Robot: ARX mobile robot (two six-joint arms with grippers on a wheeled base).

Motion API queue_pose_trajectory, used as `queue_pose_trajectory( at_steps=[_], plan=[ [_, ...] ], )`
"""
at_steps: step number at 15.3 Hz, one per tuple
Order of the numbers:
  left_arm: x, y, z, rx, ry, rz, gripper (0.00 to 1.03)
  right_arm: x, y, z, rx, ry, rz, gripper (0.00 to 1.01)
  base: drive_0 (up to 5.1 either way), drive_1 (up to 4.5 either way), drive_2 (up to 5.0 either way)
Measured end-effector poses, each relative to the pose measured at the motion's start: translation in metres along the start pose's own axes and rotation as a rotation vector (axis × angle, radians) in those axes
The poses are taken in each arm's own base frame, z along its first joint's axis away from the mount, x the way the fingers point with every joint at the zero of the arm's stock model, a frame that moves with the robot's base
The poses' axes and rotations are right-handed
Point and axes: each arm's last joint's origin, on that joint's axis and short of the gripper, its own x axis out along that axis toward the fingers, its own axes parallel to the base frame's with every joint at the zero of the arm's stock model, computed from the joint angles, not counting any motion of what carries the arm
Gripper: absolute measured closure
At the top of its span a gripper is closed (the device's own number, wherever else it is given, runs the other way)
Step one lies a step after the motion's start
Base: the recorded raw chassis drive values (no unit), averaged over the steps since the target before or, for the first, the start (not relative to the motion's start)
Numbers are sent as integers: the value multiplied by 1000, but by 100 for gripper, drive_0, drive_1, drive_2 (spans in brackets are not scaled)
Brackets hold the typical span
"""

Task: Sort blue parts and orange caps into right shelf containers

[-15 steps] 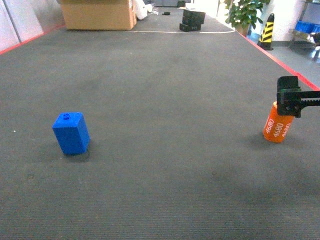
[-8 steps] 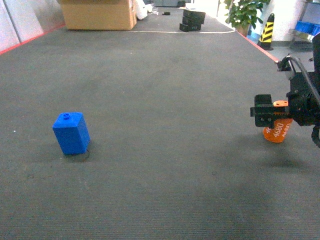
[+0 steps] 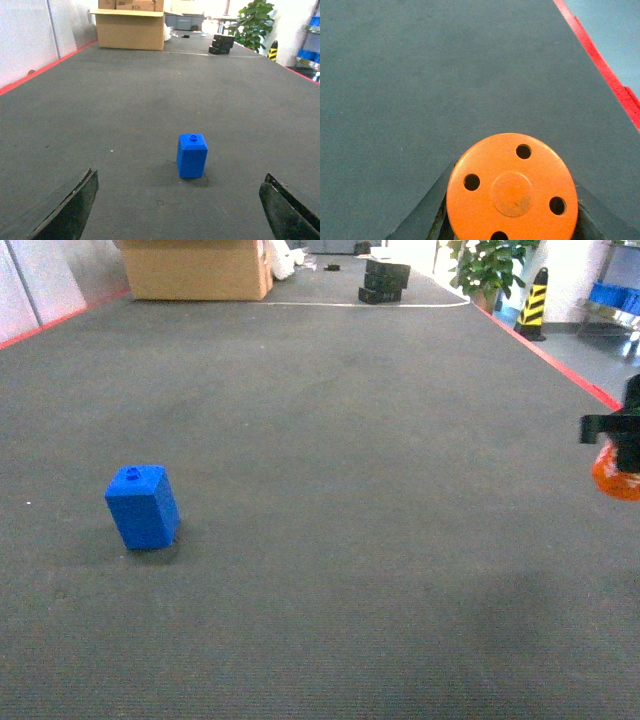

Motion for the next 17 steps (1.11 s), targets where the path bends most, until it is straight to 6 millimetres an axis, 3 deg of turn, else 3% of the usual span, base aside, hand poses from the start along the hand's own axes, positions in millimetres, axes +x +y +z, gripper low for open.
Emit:
queue_pose_trajectory(
  at_steps=[2,3,5,8,10,13,17],
  plan=[
    [0,0,0,0,0,0,5,-41,-9,-17,6,-1,-45,57,0,0,0],
    [0,0,0,0,0,0,5,-45,-11,-26,3,22,-65,57,0,0,0],
    [6,-3,-2,-22,196,113,5,-44,-11,-25,5,14,-68,57,0,0,0],
    [57,-6,8,-39,302,86,5,-45,-9,-25,3,13,-63,57,0,0,0],
    [110,-14,21,-24,318,29,5,-45,-9,-24,3,13,-63,57,0,0,0],
    [175,-26,14,11,409,-21,5,-45,-9,-24,3,13,-63,57,0,0,0],
    [238,-37,3,9,455,-29,5,-45,-9,-24,3,13,-63,57,0,0,0]
  ],
)
